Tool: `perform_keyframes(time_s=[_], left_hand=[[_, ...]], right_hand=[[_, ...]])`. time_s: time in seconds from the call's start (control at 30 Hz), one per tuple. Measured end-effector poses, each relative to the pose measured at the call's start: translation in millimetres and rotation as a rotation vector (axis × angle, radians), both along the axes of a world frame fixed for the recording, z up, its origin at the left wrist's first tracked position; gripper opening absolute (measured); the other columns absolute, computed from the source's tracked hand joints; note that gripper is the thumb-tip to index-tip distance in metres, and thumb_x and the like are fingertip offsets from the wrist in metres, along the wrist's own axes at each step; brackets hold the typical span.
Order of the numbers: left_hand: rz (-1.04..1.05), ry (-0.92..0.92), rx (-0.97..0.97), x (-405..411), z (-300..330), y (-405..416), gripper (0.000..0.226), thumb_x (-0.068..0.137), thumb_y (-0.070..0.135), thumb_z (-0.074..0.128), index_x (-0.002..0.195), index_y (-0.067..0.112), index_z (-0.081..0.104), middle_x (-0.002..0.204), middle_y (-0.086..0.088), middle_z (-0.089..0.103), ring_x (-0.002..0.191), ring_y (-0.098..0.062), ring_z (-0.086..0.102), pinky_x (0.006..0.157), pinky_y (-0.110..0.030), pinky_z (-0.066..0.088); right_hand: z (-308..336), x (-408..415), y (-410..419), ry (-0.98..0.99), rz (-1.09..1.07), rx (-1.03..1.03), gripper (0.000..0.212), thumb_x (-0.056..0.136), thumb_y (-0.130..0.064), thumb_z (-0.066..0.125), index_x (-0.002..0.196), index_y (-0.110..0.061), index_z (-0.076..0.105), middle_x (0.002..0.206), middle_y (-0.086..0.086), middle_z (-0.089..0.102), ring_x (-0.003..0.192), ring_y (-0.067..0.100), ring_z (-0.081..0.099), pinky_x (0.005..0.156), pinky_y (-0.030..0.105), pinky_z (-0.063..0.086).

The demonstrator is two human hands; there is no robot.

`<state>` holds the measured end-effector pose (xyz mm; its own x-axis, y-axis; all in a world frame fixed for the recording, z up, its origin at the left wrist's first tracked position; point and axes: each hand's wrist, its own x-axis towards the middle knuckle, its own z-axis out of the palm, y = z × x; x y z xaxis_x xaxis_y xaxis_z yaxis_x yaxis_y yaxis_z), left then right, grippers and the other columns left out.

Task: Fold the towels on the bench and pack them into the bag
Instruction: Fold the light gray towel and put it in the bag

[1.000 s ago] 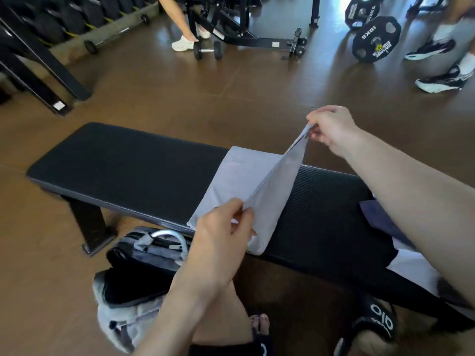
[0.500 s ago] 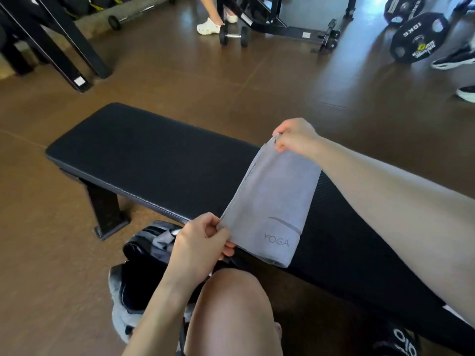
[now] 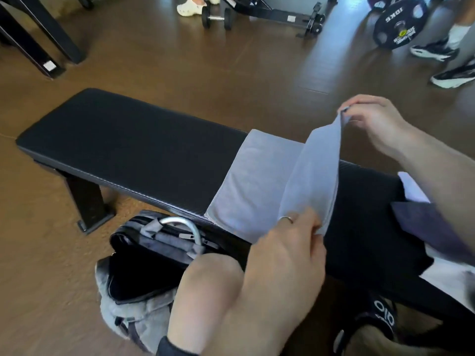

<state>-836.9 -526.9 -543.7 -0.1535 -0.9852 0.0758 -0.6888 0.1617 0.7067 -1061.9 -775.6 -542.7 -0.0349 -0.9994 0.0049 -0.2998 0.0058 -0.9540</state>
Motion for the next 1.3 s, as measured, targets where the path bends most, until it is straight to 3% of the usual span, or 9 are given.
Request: perform_keyframes(time_s=[0.13, 0.27, 0.47, 0.67, 0.77, 0.9, 1.1, 1.23, 1.3], left_hand=[[-0.058, 0.021, 0.048, -30.1, -8.6, 12.0, 0.009, 0.104, 0.033, 0.046, 0.112, 0.029, 0.048, 0.102, 0.005, 0.057, 0.093, -0.021, 0.059, 0.072, -0.034, 0.043], [-0.032, 0.1, 0.074, -36.0, -14.3, 18.3, 0.006, 0.105, 0.032, 0.045, 0.107, 0.028, 0.049, 0.089, 0.007, 0.054, 0.082, -0.018, 0.057, 0.074, -0.036, 0.049], [0.163, 0.236, 0.072, -9.6, -16.1, 9.2, 0.009, 0.101, 0.03, 0.051, 0.094, 0.025, 0.052, 0.075, 0.002, 0.065, 0.073, -0.019, 0.064, 0.073, -0.042, 0.053], [0.367, 0.18, 0.175, 44.7, -14.2, -17.9, 0.014, 0.099, 0.026, 0.055, 0.087, 0.02, 0.055, 0.069, 0.003, 0.07, 0.065, -0.002, 0.064, 0.067, -0.016, 0.048], [0.409, 0.173, 0.282, 67.6, -19.1, -28.1, 0.015, 0.096, 0.022, 0.056, 0.082, 0.018, 0.058, 0.072, 0.001, 0.073, 0.074, -0.013, 0.071, 0.075, -0.041, 0.058], [0.439, 0.08, 0.397, 86.2, -25.3, -35.4, 0.015, 0.092, 0.024, 0.057, 0.082, 0.014, 0.06, 0.08, -0.002, 0.073, 0.081, -0.023, 0.066, 0.076, -0.04, 0.055], [0.454, 0.107, 0.361, 90.8, -26.9, -28.4, 0.017, 0.093, 0.025, 0.059, 0.079, 0.018, 0.061, 0.074, 0.004, 0.072, 0.075, -0.013, 0.064, 0.074, -0.032, 0.051], [0.446, 0.188, 0.34, 91.5, -16.5, -24.3, 0.017, 0.093, 0.023, 0.059, 0.077, 0.017, 0.062, 0.073, 0.007, 0.071, 0.072, -0.011, 0.062, 0.07, -0.03, 0.05], [0.474, 0.192, 0.348, 95.7, -18.4, -28.2, 0.017, 0.092, 0.022, 0.058, 0.076, 0.016, 0.062, 0.072, 0.003, 0.071, 0.07, -0.016, 0.062, 0.065, -0.032, 0.049]], right_hand=[[-14.5, -38.0, 22.9, -0.036, -0.001, 0.085, 0.015, 0.077, -0.001, 0.059, 0.08, -0.011, 0.07, 0.084, 0.005, 0.068, 0.082, 0.019, 0.064, 0.088, 0.033, 0.049], [-17.5, -48.1, 35.3, -0.125, -0.03, 0.079, 0.012, 0.081, 0.002, 0.058, 0.086, -0.004, 0.067, 0.092, 0.011, 0.07, 0.089, 0.021, 0.068, 0.094, 0.033, 0.051], [-14.8, -28.2, 18.5, -0.123, -0.002, 0.049, 0.021, 0.085, 0.002, 0.058, 0.081, -0.014, 0.072, 0.087, 0.003, 0.069, 0.089, 0.019, 0.064, 0.084, 0.027, 0.048], [-13.6, 33.5, -18.1, 0.105, 0.131, 0.011, 0.018, 0.084, -0.005, 0.064, 0.088, -0.017, 0.076, 0.089, -0.004, 0.071, 0.086, 0.007, 0.059, 0.077, 0.023, 0.041], [-25.1, 63.7, -34.2, 0.259, 0.206, 0.039, 0.015, 0.087, -0.01, 0.064, 0.092, -0.016, 0.076, 0.087, 0.002, 0.069, 0.078, 0.018, 0.052, 0.069, 0.027, 0.038], [-40.7, 93.6, -47.1, 0.484, 0.271, -0.002, 0.013, 0.089, -0.016, 0.063, 0.092, -0.022, 0.075, 0.087, 0.0, 0.068, 0.079, 0.015, 0.056, 0.061, 0.022, 0.04], [-56.3, 109.5, -51.0, 0.476, 0.292, 0.025, 0.016, 0.09, -0.017, 0.062, 0.095, -0.02, 0.077, 0.098, -0.001, 0.074, 0.084, 0.012, 0.062, 0.064, 0.023, 0.043], [-56.4, 111.2, -57.0, 0.412, 0.293, 0.041, 0.017, 0.092, -0.017, 0.061, 0.099, -0.014, 0.076, 0.097, -0.005, 0.073, 0.058, -0.006, 0.054, 0.052, 0.013, 0.034], [-57.8, 114.8, -60.7, 0.392, 0.276, 0.027, 0.018, 0.091, -0.017, 0.061, 0.1, -0.014, 0.076, 0.098, -0.002, 0.073, 0.056, -0.006, 0.052, 0.052, 0.013, 0.033]])
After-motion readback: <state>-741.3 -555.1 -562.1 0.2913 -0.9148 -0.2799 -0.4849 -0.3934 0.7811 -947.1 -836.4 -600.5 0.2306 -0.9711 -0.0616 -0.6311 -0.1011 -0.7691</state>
